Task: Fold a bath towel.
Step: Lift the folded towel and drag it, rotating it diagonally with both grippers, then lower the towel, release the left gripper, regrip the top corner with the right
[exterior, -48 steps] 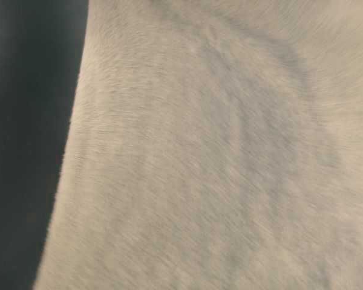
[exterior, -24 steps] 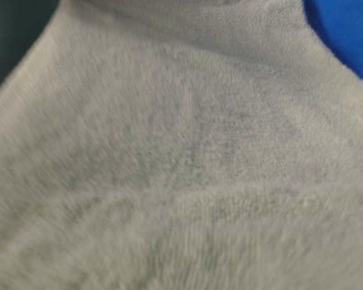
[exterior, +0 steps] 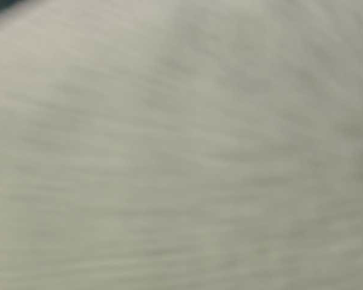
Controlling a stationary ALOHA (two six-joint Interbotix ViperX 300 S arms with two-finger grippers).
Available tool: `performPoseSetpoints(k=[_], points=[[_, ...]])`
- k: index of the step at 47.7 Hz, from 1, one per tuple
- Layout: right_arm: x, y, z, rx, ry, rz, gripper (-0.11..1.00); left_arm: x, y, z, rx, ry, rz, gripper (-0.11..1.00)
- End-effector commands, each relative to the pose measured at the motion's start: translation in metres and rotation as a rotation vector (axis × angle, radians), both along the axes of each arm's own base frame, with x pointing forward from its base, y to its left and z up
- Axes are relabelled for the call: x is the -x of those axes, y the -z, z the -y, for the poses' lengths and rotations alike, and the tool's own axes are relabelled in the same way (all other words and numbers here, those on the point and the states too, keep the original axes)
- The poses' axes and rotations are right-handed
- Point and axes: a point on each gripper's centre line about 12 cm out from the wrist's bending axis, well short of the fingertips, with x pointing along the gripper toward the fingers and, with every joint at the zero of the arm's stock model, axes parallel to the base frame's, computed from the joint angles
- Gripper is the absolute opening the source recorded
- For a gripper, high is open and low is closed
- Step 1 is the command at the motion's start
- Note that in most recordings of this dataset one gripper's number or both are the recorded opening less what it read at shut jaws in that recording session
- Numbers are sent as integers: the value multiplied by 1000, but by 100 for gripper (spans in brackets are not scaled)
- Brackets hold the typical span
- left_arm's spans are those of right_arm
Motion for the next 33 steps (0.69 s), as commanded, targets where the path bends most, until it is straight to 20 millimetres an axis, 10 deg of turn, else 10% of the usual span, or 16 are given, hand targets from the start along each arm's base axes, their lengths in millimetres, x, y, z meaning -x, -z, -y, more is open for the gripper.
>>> performPoseSetpoints(k=[1,17,33], points=[[-17,4,22,19,29,-6,10,13,10,-26,7,-53,-21,13],[-83,85,116,-15,-117,45,10,72,145,-90,108,-312,-403,13],[-146,114,152,-11,-239,76,10,127,183,-115,109,-405,-557,13]])
